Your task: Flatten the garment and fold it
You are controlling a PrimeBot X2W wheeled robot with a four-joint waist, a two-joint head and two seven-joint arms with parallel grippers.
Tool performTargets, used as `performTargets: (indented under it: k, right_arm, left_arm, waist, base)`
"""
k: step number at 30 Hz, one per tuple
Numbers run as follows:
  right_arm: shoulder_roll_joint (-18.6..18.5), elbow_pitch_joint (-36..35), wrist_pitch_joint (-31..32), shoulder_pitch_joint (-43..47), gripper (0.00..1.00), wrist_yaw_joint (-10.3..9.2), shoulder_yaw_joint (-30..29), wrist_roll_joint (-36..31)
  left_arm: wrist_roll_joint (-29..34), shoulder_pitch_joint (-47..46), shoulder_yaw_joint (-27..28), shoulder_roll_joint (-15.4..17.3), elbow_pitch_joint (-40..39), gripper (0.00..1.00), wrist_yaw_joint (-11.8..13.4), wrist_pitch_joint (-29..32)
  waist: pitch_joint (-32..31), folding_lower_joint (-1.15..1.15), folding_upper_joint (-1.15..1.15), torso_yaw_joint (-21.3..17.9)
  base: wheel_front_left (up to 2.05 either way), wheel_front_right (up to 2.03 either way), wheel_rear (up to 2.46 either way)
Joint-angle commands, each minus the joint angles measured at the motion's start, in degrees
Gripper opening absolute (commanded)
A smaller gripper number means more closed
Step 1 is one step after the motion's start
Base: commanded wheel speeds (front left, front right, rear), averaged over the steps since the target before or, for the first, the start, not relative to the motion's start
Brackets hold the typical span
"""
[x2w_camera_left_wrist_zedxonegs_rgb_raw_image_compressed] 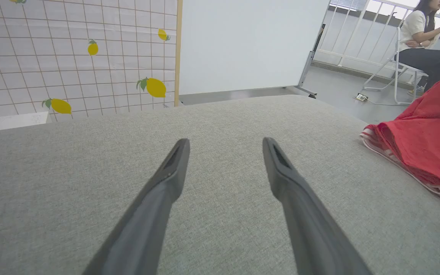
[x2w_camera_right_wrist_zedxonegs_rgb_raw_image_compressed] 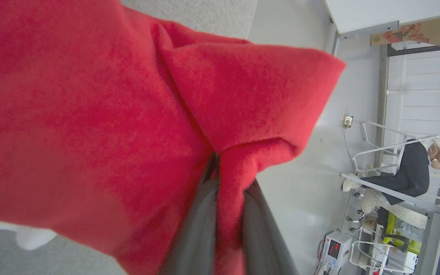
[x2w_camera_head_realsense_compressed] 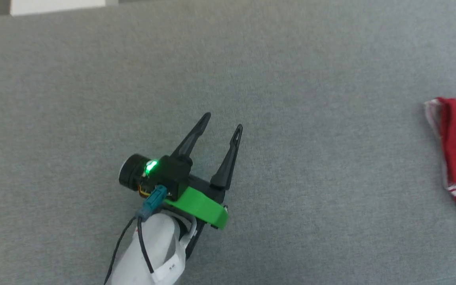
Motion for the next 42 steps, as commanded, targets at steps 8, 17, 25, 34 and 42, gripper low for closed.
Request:
performTargets:
  k: [8,17,25,34,42]
  right_arm:
    - [0.4,13.5,-7.9,-3.8,0.00,-0.12,-7.3,-4.9]
    - [4.5,20.4,-12.3,-6.9,1.00,-0.12,-12.7,-9.3]
    - [10.1,17.6,-15.1,-11.5,1.00,-0.12,-14.6,-11.6]
    - [19.1,7.6,-21.3,-9.7,1.00,-0.12,-19.4,-8.6]
    - [33.0,-8.1,-23.4,5.9,1.00,-0.12,-27.4,-5.9]
  left_arm:
    - [0.7,-3.6,-0.2,-0.1,-0.4,1.00,-0.5,-0.2]
    - [-0.3,-3.7,0.7,-0.1,0.2,1.00,-0.6,-0.2]
    - [-2.1,2.6,4.8,-0.1,0.7,1.00,0.3,-0.2]
    - [-5.0,11.5,11.4,-0.1,-1.6,1.00,2.4,-0.2]
    - [-4.1,19.4,14.5,-0.1,-5.7,1.00,5.1,-0.2]
  waist:
    - [10.3,-0.01,0.00,1.9]
    - [8.7,-0.01,0.00,2.7]
    - [-2.8,-0.01,0.00,1.1]
    - [-14.9,-0.01,0.00,2.0]
    - [-21.8,-0.01,0.00,4.9]
  base:
    - [0.00,0.00,0.00]
    - [0.00,0.00,0.00]
    - [0.00,0.00,0.00]
    - [0.00,0.00,0.00]
    - [0.00,0.00,0.00]
